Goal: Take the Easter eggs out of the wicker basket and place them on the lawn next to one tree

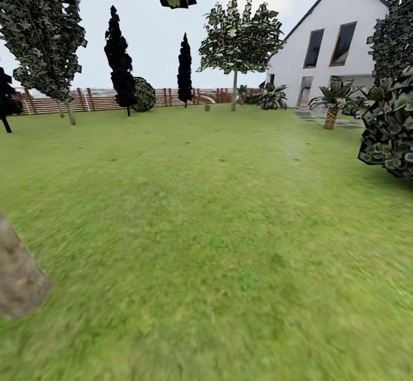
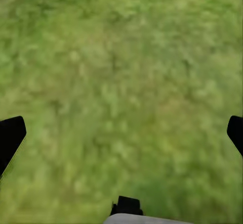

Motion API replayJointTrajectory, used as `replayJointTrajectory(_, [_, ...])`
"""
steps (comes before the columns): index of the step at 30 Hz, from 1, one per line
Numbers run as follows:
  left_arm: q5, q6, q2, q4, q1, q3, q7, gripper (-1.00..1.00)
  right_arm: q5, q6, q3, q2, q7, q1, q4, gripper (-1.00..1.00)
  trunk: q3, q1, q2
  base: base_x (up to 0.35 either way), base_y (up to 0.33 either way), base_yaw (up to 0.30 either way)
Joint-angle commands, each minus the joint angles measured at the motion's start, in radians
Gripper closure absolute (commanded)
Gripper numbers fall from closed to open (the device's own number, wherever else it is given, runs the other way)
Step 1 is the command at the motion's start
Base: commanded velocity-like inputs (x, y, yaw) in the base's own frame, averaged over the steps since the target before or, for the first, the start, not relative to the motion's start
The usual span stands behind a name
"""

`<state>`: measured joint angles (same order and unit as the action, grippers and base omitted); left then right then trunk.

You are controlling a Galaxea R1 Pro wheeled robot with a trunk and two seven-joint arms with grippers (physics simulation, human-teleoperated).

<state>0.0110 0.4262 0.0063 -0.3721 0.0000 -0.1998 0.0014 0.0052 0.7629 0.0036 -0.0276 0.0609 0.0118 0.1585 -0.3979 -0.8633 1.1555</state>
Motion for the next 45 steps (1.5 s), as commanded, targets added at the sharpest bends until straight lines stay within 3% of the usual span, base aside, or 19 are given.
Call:
replayJointTrajectory(1, [0.001,0.002,0.000,-0.001,0.000,-0.002,0.000,-1.00,0.001,0.003,0.001,0.000,0.004,0.000,0.000,-1.00,-0.001,-0.001,0.000,0.339,0.110,0.000])
replayJointTrajectory(11, [0.001,0.001,0.000,-0.001,0.000,-0.003,0.000,-1.00,0.001,-0.006,0.001,0.000,0.004,0.000,0.000,-1.00,-0.001,-0.001,0.000,0.339,0.110,0.000])
replayJointTrajectory(19, [0.002,-0.004,-0.001,0.000,0.000,-0.002,0.000,-1.00,0.001,-0.121,0.001,0.000,0.005,0.001,0.004,-1.00,-0.001,-0.001,0.000,0.339,0.094,0.000])
replayJointTrajectory(22, [0.001,-0.067,0.002,0.002,0.001,-0.001,0.000,-1.00,0.001,-0.148,0.000,-0.001,0.006,0.001,0.008,-1.00,-0.001,-0.001,0.000,0.339,0.012,0.000])
replayJointTrajectory(24, [0.001,-0.172,0.003,0.003,0.001,-0.001,0.000,-1.00,0.001,-0.152,0.000,-0.001,0.007,0.001,0.008,-1.00,-0.001,-0.001,0.000,0.339,0.004,0.000])
replayJointTrajectory(27, [0.001,-0.269,0.006,0.004,-0.001,-0.001,0.000,-1.00,0.001,-0.153,-0.001,-0.001,0.008,0.001,0.009,-1.00,-0.001,-0.001,0.000,0.339,0.001,0.000])
replayJointTrajectory(31, [0.001,-0.338,0.011,0.004,-0.001,-0.003,0.000,-1.00,0.001,-0.154,-0.001,-0.002,0.009,0.001,0.009,-1.00,-0.001,-0.001,0.000,0.339,0.000,0.000])
replayJointTrajectory(40, [0.003,-0.334,0.009,0.004,-0.002,-0.003,-0.003,-1.00,0.001,-0.154,-0.001,0.000,0.009,0.001,0.009,-1.00,-0.001,-0.001,0.000,0.339,0.000,0.000])
replayJointTrajectory(45, [0.004,-0.277,0.009,0.017,-0.002,-0.001,-0.003,-1.00,0.001,-0.153,-0.001,0.000,0.009,0.001,0.008,-1.00,-0.001,-0.001,0.000,0.339,0.000,0.000])
